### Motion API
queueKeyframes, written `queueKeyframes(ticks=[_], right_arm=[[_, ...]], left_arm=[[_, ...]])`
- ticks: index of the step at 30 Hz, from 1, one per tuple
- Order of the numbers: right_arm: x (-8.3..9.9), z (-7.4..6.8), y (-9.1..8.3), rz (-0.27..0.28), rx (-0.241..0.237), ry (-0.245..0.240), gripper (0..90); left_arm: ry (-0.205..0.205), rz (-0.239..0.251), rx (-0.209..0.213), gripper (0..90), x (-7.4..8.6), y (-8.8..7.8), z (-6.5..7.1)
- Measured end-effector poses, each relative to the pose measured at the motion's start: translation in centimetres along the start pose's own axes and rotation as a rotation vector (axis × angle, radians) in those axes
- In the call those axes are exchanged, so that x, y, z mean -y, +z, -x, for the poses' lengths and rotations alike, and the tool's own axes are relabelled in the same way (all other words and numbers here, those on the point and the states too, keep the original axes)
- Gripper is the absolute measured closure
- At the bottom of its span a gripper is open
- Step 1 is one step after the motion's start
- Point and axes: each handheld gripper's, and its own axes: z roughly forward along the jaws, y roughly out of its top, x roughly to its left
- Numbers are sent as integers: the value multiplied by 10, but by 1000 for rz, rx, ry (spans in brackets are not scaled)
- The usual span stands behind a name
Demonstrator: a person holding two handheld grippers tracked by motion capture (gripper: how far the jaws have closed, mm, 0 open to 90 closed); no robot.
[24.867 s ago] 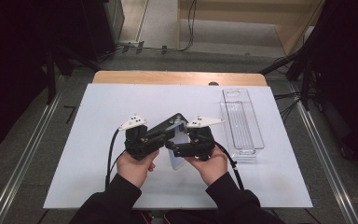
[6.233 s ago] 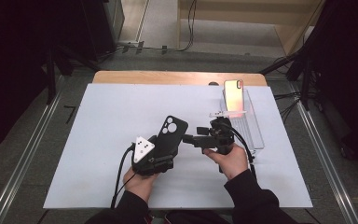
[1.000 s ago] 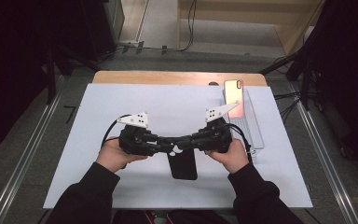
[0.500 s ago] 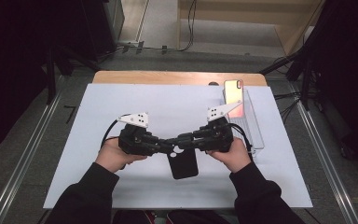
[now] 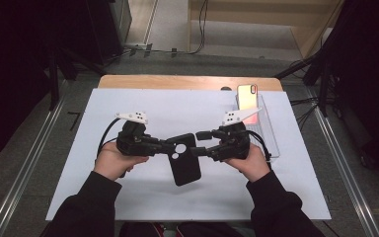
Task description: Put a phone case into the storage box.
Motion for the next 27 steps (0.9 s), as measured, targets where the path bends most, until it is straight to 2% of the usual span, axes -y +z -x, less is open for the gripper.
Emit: queueKeyframes(ticks=[4,9,12,16,18,21,22,27], right_arm=[[0,-2,1,-2,16,-5,233],[3,-2,7,4,84,16,0],[5,-2,11,-19,85,35,0],[7,-3,14,-5,107,39,0],[6,-5,16,-9,141,45,0],[4,-11,20,-17,271,75,0],[4,-13,21,-12,284,81,0],[5,-17,23,42,313,98,0]], left_arm=[[-9,-1,-32,769,-2,-2,1],[-44,20,-66,769,-4,-4,1],[-73,28,-91,769,-4,-5,1],[-100,32,-135,769,-5,-7,1],[-110,36,-157,769,-6,-8,1],[-125,45,-175,768,-6,-8,1],[-125,45,-176,768,-6,-8,1],[-147,43,-236,769,-7,-7,5]])
